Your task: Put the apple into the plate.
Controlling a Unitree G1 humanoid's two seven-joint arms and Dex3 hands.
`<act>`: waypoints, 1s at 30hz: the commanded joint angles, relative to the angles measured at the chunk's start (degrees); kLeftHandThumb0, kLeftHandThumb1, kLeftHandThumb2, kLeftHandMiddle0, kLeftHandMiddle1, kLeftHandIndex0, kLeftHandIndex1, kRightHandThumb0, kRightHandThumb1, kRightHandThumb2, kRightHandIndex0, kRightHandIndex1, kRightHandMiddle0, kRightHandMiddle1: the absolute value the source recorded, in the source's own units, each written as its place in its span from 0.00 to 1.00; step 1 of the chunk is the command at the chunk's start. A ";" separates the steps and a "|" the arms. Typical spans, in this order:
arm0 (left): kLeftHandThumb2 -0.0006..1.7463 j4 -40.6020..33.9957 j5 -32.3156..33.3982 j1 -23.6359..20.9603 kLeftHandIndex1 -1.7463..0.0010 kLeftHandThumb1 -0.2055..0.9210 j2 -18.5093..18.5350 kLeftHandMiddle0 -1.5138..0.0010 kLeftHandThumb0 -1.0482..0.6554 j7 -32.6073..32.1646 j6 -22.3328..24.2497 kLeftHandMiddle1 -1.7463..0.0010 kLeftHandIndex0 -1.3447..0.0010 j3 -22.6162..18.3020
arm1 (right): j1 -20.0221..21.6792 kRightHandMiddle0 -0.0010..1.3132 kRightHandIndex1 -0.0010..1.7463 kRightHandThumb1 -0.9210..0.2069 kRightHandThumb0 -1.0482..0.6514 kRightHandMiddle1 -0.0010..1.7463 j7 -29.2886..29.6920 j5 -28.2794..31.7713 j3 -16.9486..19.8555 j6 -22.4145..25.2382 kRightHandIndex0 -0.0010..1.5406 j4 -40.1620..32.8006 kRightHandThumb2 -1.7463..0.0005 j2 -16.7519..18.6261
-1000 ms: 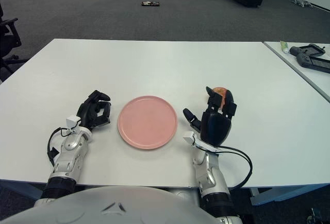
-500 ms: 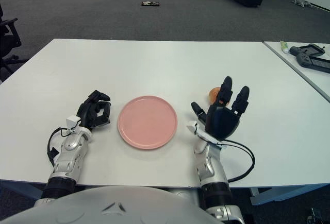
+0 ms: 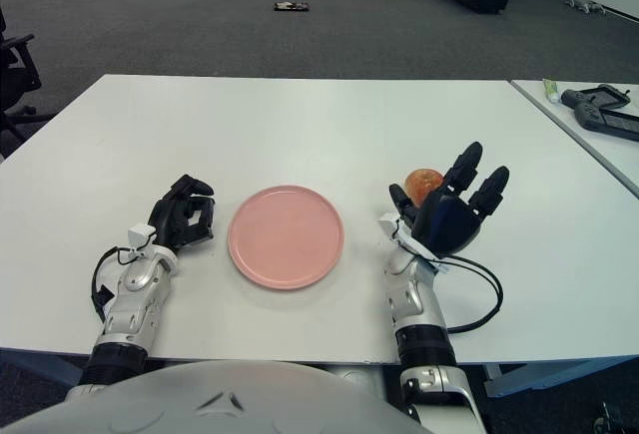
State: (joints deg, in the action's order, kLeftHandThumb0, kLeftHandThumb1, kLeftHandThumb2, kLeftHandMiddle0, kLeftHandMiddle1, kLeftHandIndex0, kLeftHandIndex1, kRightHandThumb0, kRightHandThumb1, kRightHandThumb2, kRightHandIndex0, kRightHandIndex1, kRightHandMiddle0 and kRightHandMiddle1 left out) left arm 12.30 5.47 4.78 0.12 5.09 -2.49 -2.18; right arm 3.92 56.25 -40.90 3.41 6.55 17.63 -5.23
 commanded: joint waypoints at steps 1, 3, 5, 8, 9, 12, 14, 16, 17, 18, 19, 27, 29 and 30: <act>0.71 1.26 -0.45 1.28 0.00 0.52 0.17 0.13 0.35 -0.32 2.13 0.00 0.58 0.10 | 4.13 0.00 0.00 0.42 0.13 0.00 -1.36 3.09 1.14 -0.22 0.00 2.48 0.59 -1.09; 0.71 1.19 -0.45 1.30 0.00 0.52 0.15 0.13 0.35 -0.34 2.18 0.00 0.58 0.08 | 5.48 0.00 0.00 0.41 0.13 0.00 -2.26 4.59 1.54 -0.57 0.00 4.10 0.60 -1.63; 0.71 1.03 -0.42 1.36 0.00 0.52 0.10 0.13 0.35 -0.42 2.36 0.00 0.58 0.04 | 7.39 0.00 0.00 0.41 0.12 0.00 -3.01 5.97 1.90 -1.08 0.00 6.83 0.60 -2.58; 0.71 0.76 -0.37 1.48 0.00 0.52 0.02 0.13 0.35 -0.50 2.59 0.00 0.58 -0.02 | 9.15 0.00 0.00 0.40 0.12 0.00 -3.61 7.12 1.94 -1.53 0.00 9.47 0.60 -3.49; 0.71 0.69 -0.36 1.54 0.00 0.52 0.01 0.13 0.35 -0.51 2.60 0.00 0.58 -0.04 | 9.57 0.00 0.00 0.40 0.12 0.00 -3.76 7.43 1.87 -1.62 0.00 10.10 0.60 -3.72; 0.71 1.00 -0.60 1.60 0.00 0.52 0.12 0.13 0.35 -0.43 1.85 0.00 0.58 0.01 | 11.17 0.00 0.00 0.40 0.14 0.00 -5.43 9.34 1.99 -2.33 0.00 12.25 0.60 -4.24; 0.71 1.32 -0.76 1.59 0.00 0.52 0.19 0.13 0.35 -0.36 1.14 0.00 0.58 0.04 | 12.03 0.00 0.00 0.40 0.15 0.00 -6.65 10.73 2.11 -2.94 0.00 13.37 0.60 -4.42; 0.71 1.46 -0.82 1.59 0.00 0.52 0.20 0.13 0.35 -0.33 0.85 0.00 0.58 0.04 | 12.35 0.00 0.00 0.40 0.16 0.00 -6.93 11.38 2.00 -3.25 0.00 13.92 0.60 -4.60; 0.71 1.48 -0.82 1.59 0.00 0.52 0.20 0.13 0.35 -0.33 0.81 0.00 0.58 0.03 | 12.42 0.00 0.00 0.40 0.17 0.00 -6.88 11.54 1.90 -3.34 0.00 14.07 0.60 -4.70; 0.71 1.61 -0.88 1.61 0.00 0.52 0.23 0.13 0.35 -0.28 0.49 0.00 0.58 0.06 | 12.73 0.00 0.00 0.40 0.17 0.00 -7.33 12.01 1.88 -3.41 0.00 14.49 0.60 -4.78; 0.71 1.72 -0.93 1.63 0.00 0.52 0.25 0.13 0.35 -0.25 0.24 0.00 0.58 0.08 | 12.96 0.00 0.00 0.40 0.17 0.00 -7.67 12.39 1.85 -3.47 0.00 14.81 0.60 -4.85; 0.72 1.91 -0.78 1.67 0.00 0.52 0.19 0.15 0.35 -0.36 0.19 0.00 0.58 0.01 | 17.92 0.00 0.00 0.38 0.17 0.00 -12.53 12.62 -0.18 0.96 0.00 20.19 0.58 -6.45; 0.72 1.87 -0.76 1.69 0.00 0.52 0.20 0.16 0.35 -0.38 0.35 0.00 0.58 -0.01 | 19.19 0.00 0.00 0.37 0.16 0.00 -13.69 11.94 -1.23 2.47 0.00 21.59 0.57 -7.11; 0.72 1.80 -0.76 1.69 0.00 0.52 0.20 0.16 0.35 -0.42 0.52 0.00 0.58 -0.01 | 19.78 0.00 0.00 0.37 0.16 0.00 -14.21 11.64 -1.78 3.14 0.00 22.28 0.57 -7.45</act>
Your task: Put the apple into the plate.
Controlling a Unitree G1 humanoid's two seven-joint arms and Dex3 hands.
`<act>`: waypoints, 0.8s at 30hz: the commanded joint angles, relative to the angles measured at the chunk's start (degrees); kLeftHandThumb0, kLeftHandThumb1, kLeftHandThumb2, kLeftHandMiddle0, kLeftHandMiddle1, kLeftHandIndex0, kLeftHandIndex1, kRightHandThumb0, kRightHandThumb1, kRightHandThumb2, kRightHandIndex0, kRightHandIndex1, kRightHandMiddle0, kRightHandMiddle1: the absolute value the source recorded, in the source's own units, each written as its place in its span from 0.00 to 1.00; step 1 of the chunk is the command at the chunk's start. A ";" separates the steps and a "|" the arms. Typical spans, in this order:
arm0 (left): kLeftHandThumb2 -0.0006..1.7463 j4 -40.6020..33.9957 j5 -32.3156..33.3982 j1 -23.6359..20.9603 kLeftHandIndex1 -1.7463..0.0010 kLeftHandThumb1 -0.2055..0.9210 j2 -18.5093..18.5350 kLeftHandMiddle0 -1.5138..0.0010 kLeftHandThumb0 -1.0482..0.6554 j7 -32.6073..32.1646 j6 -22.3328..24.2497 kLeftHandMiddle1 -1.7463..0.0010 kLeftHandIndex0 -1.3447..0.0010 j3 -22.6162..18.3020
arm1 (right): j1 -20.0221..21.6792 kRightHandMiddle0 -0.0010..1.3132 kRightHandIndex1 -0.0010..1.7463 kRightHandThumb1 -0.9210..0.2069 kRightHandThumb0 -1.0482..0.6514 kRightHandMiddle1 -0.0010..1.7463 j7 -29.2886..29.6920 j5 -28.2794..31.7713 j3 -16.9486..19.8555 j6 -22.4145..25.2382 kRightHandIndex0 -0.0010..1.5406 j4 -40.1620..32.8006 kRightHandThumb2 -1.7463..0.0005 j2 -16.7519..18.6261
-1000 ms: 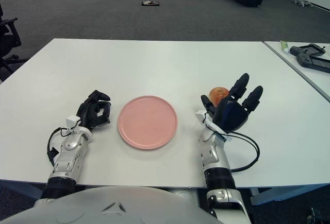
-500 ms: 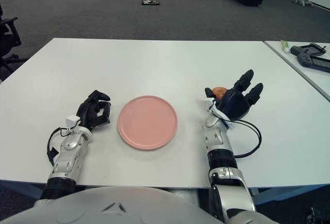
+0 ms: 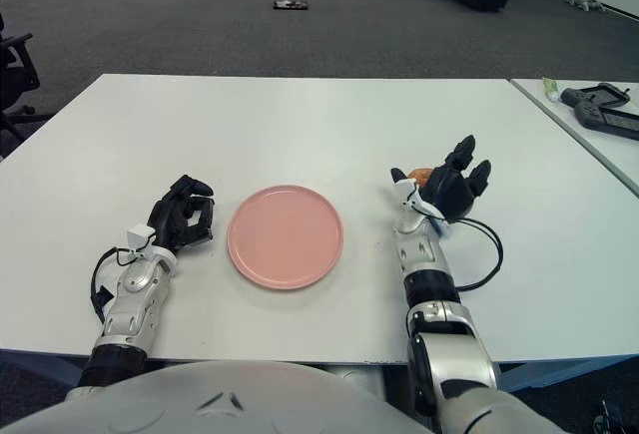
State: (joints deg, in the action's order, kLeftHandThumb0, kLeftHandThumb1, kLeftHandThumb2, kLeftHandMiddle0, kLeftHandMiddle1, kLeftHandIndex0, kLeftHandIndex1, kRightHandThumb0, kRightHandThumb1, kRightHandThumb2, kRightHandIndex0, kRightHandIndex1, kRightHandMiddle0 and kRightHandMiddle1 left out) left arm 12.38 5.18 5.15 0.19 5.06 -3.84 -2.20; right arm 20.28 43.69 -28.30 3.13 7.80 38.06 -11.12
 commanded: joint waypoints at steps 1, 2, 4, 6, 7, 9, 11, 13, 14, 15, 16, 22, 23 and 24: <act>0.72 1.53 -0.51 1.37 0.00 0.52 0.11 0.16 0.35 -0.50 2.13 0.00 0.58 0.03 | 4.20 0.00 0.00 0.37 0.16 0.00 -2.67 -1.58 -2.46 3.01 0.00 2.79 0.57 -2.08; 0.71 1.40 -0.54 1.41 0.00 0.52 0.10 0.15 0.35 -0.57 2.29 0.00 0.58 0.04 | 4.74 0.00 0.00 0.37 0.16 0.00 -3.35 -1.94 -3.18 3.81 0.00 3.44 0.57 -2.46; 0.71 1.15 -0.59 1.48 0.00 0.52 0.05 0.15 0.35 -0.70 2.55 0.00 0.58 0.08 | 5.62 0.00 0.00 0.36 0.16 0.00 -4.57 -2.34 -4.40 5.02 0.00 4.51 0.56 -3.11; 0.71 0.92 -0.60 1.52 0.00 0.52 0.03 0.15 0.35 -0.78 2.88 0.00 0.58 0.11 | 6.64 0.00 0.00 0.37 0.17 0.00 -6.16 -2.66 -5.67 5.97 0.00 5.83 0.55 -3.76; 0.71 0.81 -0.63 1.53 0.00 0.53 0.00 0.14 0.35 -0.88 3.04 0.00 0.59 0.12 | 7.16 0.00 0.00 0.38 0.17 0.01 -7.21 -2.85 -6.37 6.45 0.00 6.44 0.54 -4.07; 0.71 0.61 -0.68 1.52 0.00 0.53 -0.05 0.14 0.35 -1.09 3.39 0.00 0.59 0.14 | 7.99 0.00 0.00 0.40 0.19 0.05 -8.85 -3.05 -7.55 7.23 0.00 7.35 0.52 -4.51; 0.71 0.49 -0.72 1.47 0.00 0.53 -0.10 0.14 0.35 -1.33 3.78 0.00 0.59 0.13 | 8.95 0.00 0.00 0.42 0.21 0.12 -10.40 -3.11 -8.64 7.92 0.00 8.48 0.50 -4.83; 0.71 0.52 -0.78 1.40 0.00 0.53 -0.17 0.13 0.35 -1.56 3.93 0.00 0.59 0.14 | 10.40 0.00 0.00 0.42 0.22 0.16 -11.93 -2.97 -9.61 8.31 0.00 10.63 0.49 -5.08; 0.71 0.57 -0.81 1.35 0.00 0.53 -0.20 0.13 0.35 -1.65 3.94 0.00 0.59 0.15 | 11.13 0.00 0.00 0.42 0.23 0.19 -12.56 -2.85 -9.99 8.36 0.00 11.81 0.48 -5.19; 0.71 0.64 -0.82 1.32 0.00 0.53 -0.24 0.13 0.35 -1.73 3.87 0.00 0.59 0.15 | 12.07 0.00 0.00 0.42 0.23 0.20 -13.24 -2.69 -10.37 8.23 0.00 13.50 0.47 -5.31; 0.71 0.69 -0.83 1.29 0.00 0.53 -0.27 0.13 0.35 -1.78 3.83 0.00 0.59 0.15 | 12.73 0.00 0.00 0.42 0.24 0.22 -13.66 -2.55 -10.64 8.10 0.00 14.72 0.47 -5.41; 0.71 1.17 -0.63 1.32 0.00 0.52 -0.45 0.14 0.35 -1.68 2.48 0.00 0.58 0.06 | 16.60 0.00 0.01 0.40 0.26 0.29 -21.04 -2.67 -13.85 9.58 0.02 21.69 0.44 -6.46; 0.72 1.20 -0.55 1.33 0.00 0.52 -0.50 0.14 0.35 -1.68 2.37 0.00 0.58 0.02 | 17.02 0.00 0.02 0.39 0.27 0.30 -21.80 -2.53 -14.15 9.70 0.03 22.48 0.44 -6.56; 0.72 1.24 -0.51 1.33 0.00 0.52 -0.55 0.14 0.35 -1.69 2.30 0.00 0.58 0.01 | 17.30 0.00 0.02 0.39 0.27 0.30 -22.20 -2.39 -14.36 9.71 0.04 23.02 0.44 -6.63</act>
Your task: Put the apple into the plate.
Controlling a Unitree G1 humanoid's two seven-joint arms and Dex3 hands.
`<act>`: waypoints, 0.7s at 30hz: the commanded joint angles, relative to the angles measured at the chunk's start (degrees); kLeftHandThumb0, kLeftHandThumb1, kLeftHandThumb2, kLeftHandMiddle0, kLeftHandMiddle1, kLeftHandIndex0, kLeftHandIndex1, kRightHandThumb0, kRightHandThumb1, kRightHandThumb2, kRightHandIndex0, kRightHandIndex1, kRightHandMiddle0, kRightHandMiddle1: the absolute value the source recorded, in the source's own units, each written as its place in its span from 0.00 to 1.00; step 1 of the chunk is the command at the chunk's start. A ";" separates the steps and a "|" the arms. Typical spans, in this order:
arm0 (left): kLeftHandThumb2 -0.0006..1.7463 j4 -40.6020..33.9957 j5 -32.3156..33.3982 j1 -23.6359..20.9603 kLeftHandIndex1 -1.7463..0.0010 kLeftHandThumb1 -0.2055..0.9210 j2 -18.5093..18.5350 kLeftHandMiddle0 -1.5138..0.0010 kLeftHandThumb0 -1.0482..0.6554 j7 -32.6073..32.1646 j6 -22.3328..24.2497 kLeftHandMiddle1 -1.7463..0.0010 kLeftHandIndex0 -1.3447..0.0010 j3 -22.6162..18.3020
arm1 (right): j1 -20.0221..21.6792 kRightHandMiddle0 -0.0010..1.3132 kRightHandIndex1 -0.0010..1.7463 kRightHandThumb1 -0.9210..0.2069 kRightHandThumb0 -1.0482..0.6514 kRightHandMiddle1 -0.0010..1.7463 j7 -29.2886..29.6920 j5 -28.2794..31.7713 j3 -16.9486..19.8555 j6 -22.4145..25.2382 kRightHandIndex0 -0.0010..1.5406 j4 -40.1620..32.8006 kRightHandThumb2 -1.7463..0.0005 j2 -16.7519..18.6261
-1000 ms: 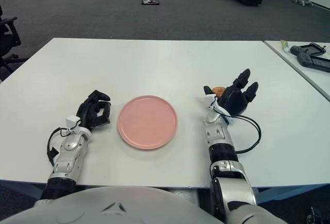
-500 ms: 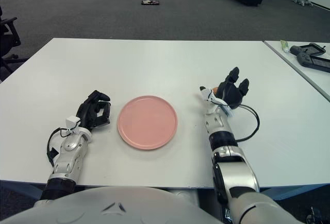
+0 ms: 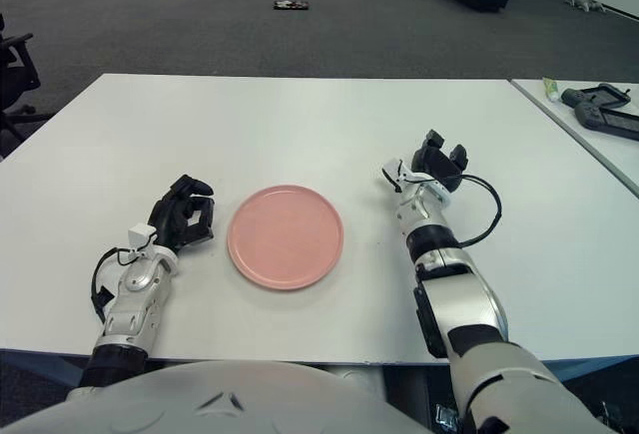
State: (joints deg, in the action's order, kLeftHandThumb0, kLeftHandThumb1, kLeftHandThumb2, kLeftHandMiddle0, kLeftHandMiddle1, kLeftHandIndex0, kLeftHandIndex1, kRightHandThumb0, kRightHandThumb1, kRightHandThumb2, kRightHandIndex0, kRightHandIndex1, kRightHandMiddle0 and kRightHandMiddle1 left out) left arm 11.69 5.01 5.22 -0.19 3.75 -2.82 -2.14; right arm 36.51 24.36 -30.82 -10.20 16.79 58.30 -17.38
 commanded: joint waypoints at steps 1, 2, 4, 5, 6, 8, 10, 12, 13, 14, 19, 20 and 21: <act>0.72 1.98 -0.30 1.29 0.00 0.52 -0.23 0.15 0.35 -0.40 1.07 0.00 0.58 -0.08 | 1.38 0.00 0.02 0.38 0.27 0.30 -3.38 0.28 -1.26 0.75 0.04 3.42 0.44 -0.45; 0.72 2.03 -0.29 1.29 0.00 0.52 -0.28 0.15 0.35 -0.42 0.92 0.00 0.58 -0.08 | 1.59 0.00 0.03 0.37 0.28 0.30 -3.64 0.41 -1.43 0.73 0.05 3.86 0.44 -0.50; 0.72 2.29 -0.13 1.28 0.00 0.52 -0.18 0.15 0.35 -0.16 0.68 0.00 0.58 -0.18 | 2.16 0.00 0.04 0.35 0.28 0.30 -4.75 0.80 -1.65 0.30 0.05 6.30 0.44 -0.69; 0.72 2.35 -0.08 1.26 0.00 0.52 -0.15 0.15 0.35 -0.08 0.70 0.00 0.58 -0.19 | 2.40 0.00 0.05 0.34 0.28 0.29 -5.09 1.01 -1.68 0.03 0.05 7.42 0.45 -0.75; 0.72 2.52 -0.07 1.26 0.00 0.52 -0.02 0.15 0.35 0.09 0.45 0.00 0.58 -0.19 | 2.75 0.00 0.07 0.33 0.28 0.29 -5.66 1.19 -1.77 0.04 0.04 8.59 0.45 -0.78; 0.72 2.71 -0.10 1.25 0.00 0.52 0.10 0.15 0.35 0.25 0.13 0.00 0.58 -0.18 | 3.26 0.00 0.13 0.31 0.28 0.28 -6.15 1.42 -1.94 -0.01 0.02 9.94 0.46 -0.80; 0.72 2.87 -0.33 1.29 0.00 0.52 0.23 0.16 0.35 0.18 -0.22 0.00 0.58 -0.11 | 3.67 0.00 0.15 0.29 0.28 0.26 -7.84 1.51 -2.22 0.14 0.01 12.18 0.46 -1.13; 0.72 2.99 -0.43 1.32 0.00 0.52 0.32 0.16 0.35 0.15 -0.50 0.00 0.58 -0.06 | 3.98 0.00 0.16 0.27 0.29 0.23 -8.78 1.62 -2.42 0.30 0.00 13.50 0.46 -1.31; 0.72 3.04 -0.44 1.37 0.00 0.52 0.37 0.16 0.35 0.18 -0.68 0.00 0.58 -0.05 | 4.21 0.00 0.16 0.27 0.29 0.23 -9.08 1.73 -2.47 0.81 0.00 13.76 0.46 -1.26; 0.72 2.89 -0.31 1.43 0.00 0.52 0.43 0.16 0.35 0.21 -0.32 0.00 0.58 -0.12 | 4.49 0.00 0.17 0.26 0.29 0.22 -9.54 1.89 -2.45 1.57 0.00 14.06 0.47 -1.21; 0.72 2.67 0.15 1.59 0.00 0.52 0.48 0.15 0.35 0.38 -0.13 0.00 0.58 -0.33 | 4.88 0.00 0.17 0.23 0.29 0.20 -9.57 3.23 -1.49 5.12 0.00 14.23 0.47 -1.09; 0.72 2.66 0.23 1.60 0.00 0.52 0.49 0.15 0.35 0.41 -0.13 0.00 0.58 -0.37 | 4.80 0.00 0.17 0.23 0.29 0.20 -9.23 3.75 -0.97 5.87 0.00 14.02 0.48 -1.13; 0.72 2.66 0.28 1.61 0.00 0.52 0.49 0.16 0.35 0.42 -0.13 0.00 0.58 -0.40 | 4.73 0.00 0.18 0.23 0.29 0.21 -9.00 4.11 -0.62 6.40 0.00 13.85 0.48 -1.16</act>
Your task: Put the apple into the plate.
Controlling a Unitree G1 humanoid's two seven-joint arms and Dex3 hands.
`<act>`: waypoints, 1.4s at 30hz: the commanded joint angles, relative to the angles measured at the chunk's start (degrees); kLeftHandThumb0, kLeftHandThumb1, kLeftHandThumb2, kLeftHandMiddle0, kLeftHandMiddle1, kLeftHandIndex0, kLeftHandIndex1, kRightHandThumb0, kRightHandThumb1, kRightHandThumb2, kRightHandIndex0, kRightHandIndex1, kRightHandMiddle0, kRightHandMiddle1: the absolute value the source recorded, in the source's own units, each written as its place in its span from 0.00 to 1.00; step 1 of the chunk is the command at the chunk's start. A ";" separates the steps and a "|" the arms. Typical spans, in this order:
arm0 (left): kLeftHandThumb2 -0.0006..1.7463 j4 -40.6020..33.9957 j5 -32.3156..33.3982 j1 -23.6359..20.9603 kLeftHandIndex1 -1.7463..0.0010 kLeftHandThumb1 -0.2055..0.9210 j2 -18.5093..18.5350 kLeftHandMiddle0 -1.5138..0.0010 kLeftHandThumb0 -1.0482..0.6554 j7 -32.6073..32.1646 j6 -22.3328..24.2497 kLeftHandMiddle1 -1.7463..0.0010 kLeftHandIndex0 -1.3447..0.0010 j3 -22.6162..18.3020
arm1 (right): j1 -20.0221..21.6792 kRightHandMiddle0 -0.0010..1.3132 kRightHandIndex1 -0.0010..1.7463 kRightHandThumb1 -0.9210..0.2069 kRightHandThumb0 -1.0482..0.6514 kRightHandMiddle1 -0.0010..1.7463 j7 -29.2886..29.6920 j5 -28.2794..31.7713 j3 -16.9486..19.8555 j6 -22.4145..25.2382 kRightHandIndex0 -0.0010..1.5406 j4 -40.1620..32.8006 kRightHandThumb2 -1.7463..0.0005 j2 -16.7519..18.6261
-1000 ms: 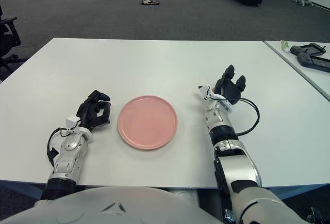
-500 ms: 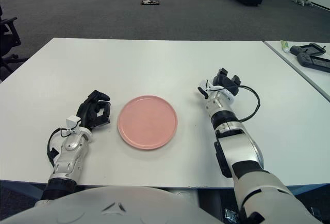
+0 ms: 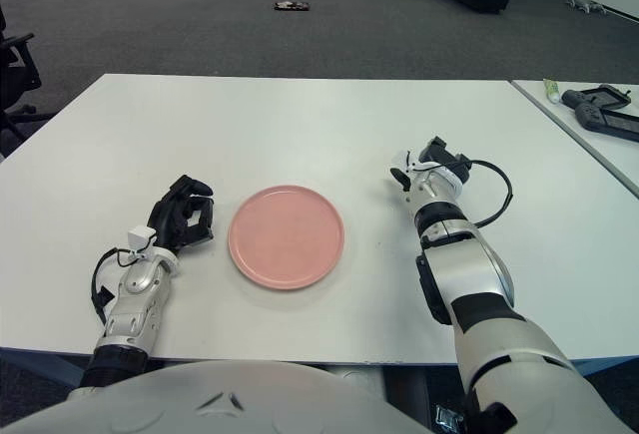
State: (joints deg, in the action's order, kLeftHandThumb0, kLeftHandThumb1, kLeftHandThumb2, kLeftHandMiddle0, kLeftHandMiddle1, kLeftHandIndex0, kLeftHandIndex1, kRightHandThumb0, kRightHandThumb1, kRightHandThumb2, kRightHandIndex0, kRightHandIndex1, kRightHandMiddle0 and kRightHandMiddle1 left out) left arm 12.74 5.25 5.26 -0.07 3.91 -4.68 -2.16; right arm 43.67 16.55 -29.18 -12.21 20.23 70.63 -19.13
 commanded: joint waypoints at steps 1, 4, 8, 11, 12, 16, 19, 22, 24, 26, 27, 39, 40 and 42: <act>0.72 1.59 0.08 1.58 0.00 0.52 0.37 0.16 0.35 0.24 1.83 0.00 0.58 -0.40 | -2.49 0.00 0.18 0.23 0.28 0.21 -0.91 2.87 1.78 3.51 0.00 1.33 0.48 0.60; 0.72 1.48 0.16 1.60 0.00 0.52 0.33 0.16 0.35 0.19 2.15 0.00 0.58 -0.47 | -2.60 0.00 0.20 0.24 0.28 0.23 -0.36 3.91 2.66 5.12 0.00 0.99 0.49 0.61; 0.72 1.70 -0.07 1.52 0.00 0.52 0.43 0.16 0.35 0.13 1.92 0.00 0.58 -0.50 | -3.03 0.00 0.22 0.25 0.26 0.25 -0.03 5.03 3.82 7.68 0.00 0.76 0.50 0.41; 0.71 1.56 -0.16 1.50 0.00 0.52 0.51 0.16 0.35 0.03 2.30 0.00 0.58 -0.50 | -4.85 0.00 0.22 0.25 0.25 0.26 -1.10 5.12 3.62 8.14 0.00 1.42 0.50 -0.69; 0.71 1.64 -0.17 1.48 0.00 0.52 0.56 0.16 0.35 0.13 2.04 0.00 0.58 -0.48 | -6.41 0.00 0.22 0.26 0.25 0.27 -0.97 5.31 3.84 6.73 0.00 2.09 0.51 -1.36; 0.71 1.86 -0.07 1.47 0.00 0.52 0.75 0.16 0.35 0.67 1.21 0.00 0.58 -0.45 | -8.15 0.00 0.22 0.27 0.21 0.28 -0.16 5.75 4.37 7.49 0.00 1.53 0.53 -1.35; 0.71 1.87 0.06 1.48 0.00 0.52 0.88 0.16 0.35 0.92 1.13 0.00 0.58 -0.49 | -8.15 0.00 0.20 0.27 0.19 0.26 -0.20 5.93 4.56 9.10 0.00 0.73 0.54 -0.94; 0.71 1.70 0.11 1.43 0.00 0.52 1.09 0.17 0.35 0.96 1.67 0.00 0.58 -0.54 | -9.33 0.00 0.16 0.26 0.18 0.21 0.40 6.53 5.23 10.90 0.00 -0.48 0.55 -0.25; 0.71 1.41 0.22 1.42 0.00 0.52 1.13 0.17 0.35 0.86 2.33 0.00 0.58 -0.63 | -9.99 0.00 0.13 0.25 0.18 0.18 1.05 6.91 5.77 10.97 0.00 -0.77 0.56 0.00; 0.71 1.14 0.38 1.43 0.00 0.52 1.11 0.17 0.35 0.82 2.78 0.00 0.58 -0.77 | -11.03 0.00 0.10 0.25 0.18 0.16 1.91 7.32 6.36 10.29 0.00 -0.86 0.56 0.16; 0.71 1.07 0.44 1.42 0.00 0.52 1.11 0.17 0.35 0.84 2.87 0.00 0.58 -0.83 | -11.46 0.00 0.08 0.26 0.18 0.15 2.21 7.42 6.56 9.91 0.00 -0.86 0.56 0.19; 0.71 1.45 0.77 1.15 0.00 0.53 1.60 0.17 0.35 1.73 2.23 0.00 0.59 -1.03 | -14.03 0.00 0.07 0.30 0.18 0.13 4.11 8.63 8.50 10.71 0.00 -4.07 0.55 1.37; 0.71 1.42 0.79 1.12 0.00 0.53 1.64 0.18 0.35 1.74 2.30 0.00 0.59 -1.05 | -14.31 0.00 0.07 0.30 0.18 0.13 3.99 8.54 8.43 10.91 0.00 -4.27 0.55 1.42; 0.71 1.34 0.82 1.11 0.00 0.53 1.70 0.18 0.35 1.78 2.40 0.00 0.59 -1.07 | -14.65 0.00 0.07 0.30 0.18 0.13 3.88 8.44 8.37 11.19 0.00 -4.63 0.55 1.49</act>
State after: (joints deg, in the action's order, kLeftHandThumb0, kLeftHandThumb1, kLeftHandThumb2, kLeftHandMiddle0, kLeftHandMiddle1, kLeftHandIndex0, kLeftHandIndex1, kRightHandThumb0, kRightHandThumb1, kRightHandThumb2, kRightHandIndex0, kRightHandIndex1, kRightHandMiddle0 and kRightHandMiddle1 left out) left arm 12.53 6.01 5.52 1.09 5.33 -4.07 -2.74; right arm 35.94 23.25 -23.08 -4.03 27.71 63.00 -20.23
